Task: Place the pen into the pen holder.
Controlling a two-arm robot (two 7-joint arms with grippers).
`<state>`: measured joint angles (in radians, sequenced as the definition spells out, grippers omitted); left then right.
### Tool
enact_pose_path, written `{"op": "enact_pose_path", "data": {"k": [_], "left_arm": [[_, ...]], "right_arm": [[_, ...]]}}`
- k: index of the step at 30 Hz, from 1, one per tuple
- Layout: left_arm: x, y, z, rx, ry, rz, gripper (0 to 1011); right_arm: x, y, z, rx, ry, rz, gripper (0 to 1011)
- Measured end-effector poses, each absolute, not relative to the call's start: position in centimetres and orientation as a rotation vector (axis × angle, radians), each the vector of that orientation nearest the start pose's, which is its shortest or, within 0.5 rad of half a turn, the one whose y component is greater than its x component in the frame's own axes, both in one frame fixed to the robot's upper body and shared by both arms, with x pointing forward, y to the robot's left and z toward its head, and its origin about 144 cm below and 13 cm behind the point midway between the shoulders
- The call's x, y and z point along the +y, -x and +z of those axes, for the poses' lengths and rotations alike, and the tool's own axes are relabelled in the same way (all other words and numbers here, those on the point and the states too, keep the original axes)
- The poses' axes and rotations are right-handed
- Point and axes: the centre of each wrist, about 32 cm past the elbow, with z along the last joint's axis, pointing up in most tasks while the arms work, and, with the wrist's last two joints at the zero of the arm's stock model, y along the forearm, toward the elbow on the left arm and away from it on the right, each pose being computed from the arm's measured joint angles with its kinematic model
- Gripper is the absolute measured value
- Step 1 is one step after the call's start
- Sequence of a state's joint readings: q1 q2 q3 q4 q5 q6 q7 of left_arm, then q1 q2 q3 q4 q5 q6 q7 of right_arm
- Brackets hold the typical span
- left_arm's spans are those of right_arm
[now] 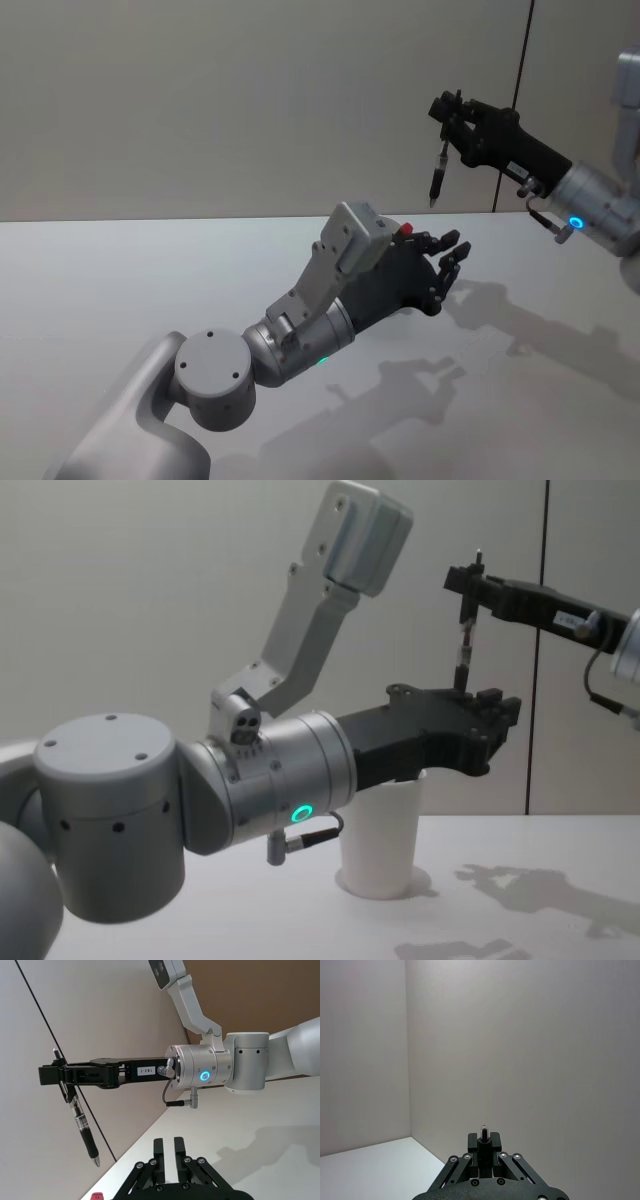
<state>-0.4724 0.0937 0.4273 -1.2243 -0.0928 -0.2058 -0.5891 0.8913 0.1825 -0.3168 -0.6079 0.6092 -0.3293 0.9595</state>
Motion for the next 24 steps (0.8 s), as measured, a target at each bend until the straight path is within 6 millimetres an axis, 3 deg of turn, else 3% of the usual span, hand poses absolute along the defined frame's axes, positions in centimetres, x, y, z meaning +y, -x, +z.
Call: {"op": "enact_pose_path", "data": {"k": [24], "left_arm": [[13.8, -56.9, 119.9, -0.318, 0.026, 0.598, 131]], "right_arm": [[-26.0, -68.4, 122.2, -0.085, -0.309, -0.592, 133]]}}
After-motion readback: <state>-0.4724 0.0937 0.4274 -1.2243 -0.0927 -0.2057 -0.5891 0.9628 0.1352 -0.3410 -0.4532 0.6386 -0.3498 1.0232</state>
